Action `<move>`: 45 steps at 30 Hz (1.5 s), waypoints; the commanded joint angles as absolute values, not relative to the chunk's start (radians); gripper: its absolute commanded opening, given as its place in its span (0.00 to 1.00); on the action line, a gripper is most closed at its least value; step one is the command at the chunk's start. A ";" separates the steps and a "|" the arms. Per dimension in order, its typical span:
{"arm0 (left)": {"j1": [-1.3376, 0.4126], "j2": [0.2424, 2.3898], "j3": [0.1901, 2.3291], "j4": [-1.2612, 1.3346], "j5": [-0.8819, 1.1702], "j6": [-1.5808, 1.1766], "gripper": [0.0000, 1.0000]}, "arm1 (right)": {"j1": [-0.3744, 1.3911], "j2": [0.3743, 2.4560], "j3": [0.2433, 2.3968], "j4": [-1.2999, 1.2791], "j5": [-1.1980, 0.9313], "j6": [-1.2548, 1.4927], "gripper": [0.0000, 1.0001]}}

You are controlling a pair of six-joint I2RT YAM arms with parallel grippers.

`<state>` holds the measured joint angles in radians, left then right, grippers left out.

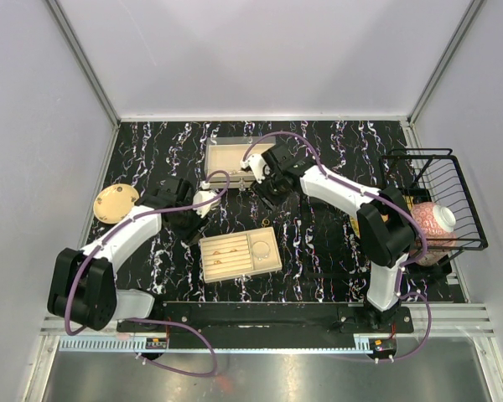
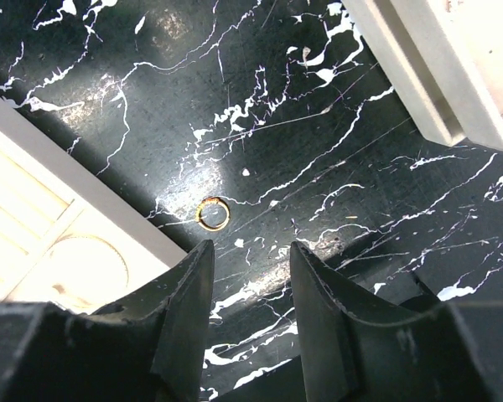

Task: Organize the mixed jewelry

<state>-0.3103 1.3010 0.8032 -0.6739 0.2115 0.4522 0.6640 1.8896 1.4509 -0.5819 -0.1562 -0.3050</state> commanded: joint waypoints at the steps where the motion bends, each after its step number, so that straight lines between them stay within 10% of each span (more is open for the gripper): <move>1: -0.305 1.319 0.824 -0.693 0.167 0.494 0.55 | 0.681 1.908 1.482 -0.578 -0.144 -0.288 0.47; 45: -0.304 1.328 0.808 -0.672 0.156 0.483 0.54 | 0.727 2.023 1.445 -0.500 -0.069 -0.334 0.45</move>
